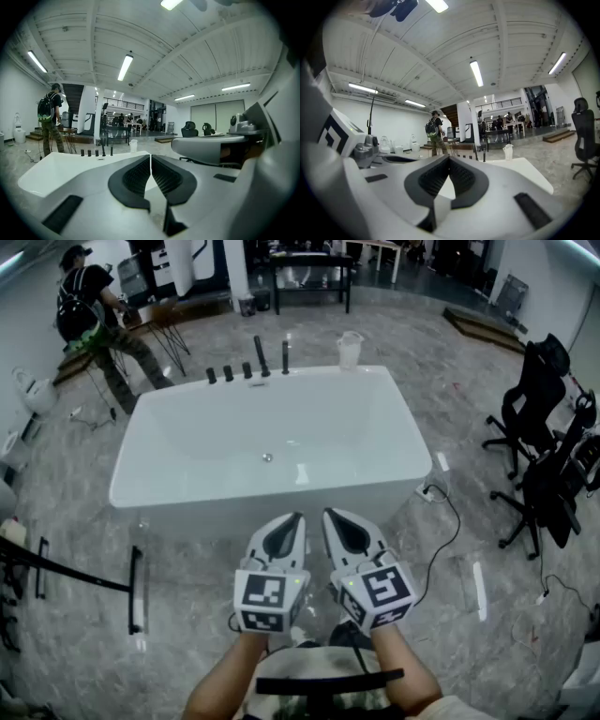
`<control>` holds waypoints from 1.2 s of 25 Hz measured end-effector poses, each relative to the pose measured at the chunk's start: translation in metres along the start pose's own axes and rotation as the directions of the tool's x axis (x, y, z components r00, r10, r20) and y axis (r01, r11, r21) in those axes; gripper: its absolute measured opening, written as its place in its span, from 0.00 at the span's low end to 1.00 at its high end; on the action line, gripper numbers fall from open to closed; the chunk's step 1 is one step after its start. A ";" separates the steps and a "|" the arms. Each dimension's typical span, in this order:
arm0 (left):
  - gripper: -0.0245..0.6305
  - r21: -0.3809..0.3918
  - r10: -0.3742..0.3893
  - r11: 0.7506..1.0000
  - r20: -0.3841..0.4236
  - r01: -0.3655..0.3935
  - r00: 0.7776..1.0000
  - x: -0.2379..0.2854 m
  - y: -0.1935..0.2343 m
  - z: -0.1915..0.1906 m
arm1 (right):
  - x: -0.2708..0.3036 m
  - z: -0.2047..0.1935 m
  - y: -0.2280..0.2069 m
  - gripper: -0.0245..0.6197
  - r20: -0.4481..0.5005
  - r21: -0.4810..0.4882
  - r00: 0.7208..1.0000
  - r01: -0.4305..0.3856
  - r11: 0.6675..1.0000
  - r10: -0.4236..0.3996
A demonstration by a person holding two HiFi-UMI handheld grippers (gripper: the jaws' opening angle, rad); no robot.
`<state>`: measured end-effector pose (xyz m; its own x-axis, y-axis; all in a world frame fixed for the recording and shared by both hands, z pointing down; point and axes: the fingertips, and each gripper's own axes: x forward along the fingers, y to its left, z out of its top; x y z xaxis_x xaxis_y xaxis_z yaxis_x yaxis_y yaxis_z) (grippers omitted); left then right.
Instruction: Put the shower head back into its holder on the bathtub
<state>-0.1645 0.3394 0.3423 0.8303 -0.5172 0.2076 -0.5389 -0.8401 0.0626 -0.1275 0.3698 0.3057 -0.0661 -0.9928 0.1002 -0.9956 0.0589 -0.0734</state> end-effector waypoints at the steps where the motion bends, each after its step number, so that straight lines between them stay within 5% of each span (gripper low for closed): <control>1: 0.07 0.001 -0.001 1.000 0.000 0.001 1.000 -0.001 0.002 0.001 | 0.001 0.001 0.002 0.05 0.000 -0.001 1.000 0.001 1.000 -0.001; 30: 0.07 0.003 -0.061 0.998 -0.013 0.061 0.998 0.045 0.004 0.005 | 0.024 -0.006 -0.032 0.05 0.006 0.000 0.999 0.053 0.999 -0.053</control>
<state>-0.1282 0.3121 0.3466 0.8597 -0.4630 0.2159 -0.4869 -0.8705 0.0720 -0.0971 0.3442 0.3163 -0.0125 -0.9951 0.0982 -0.9977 0.0059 -0.0681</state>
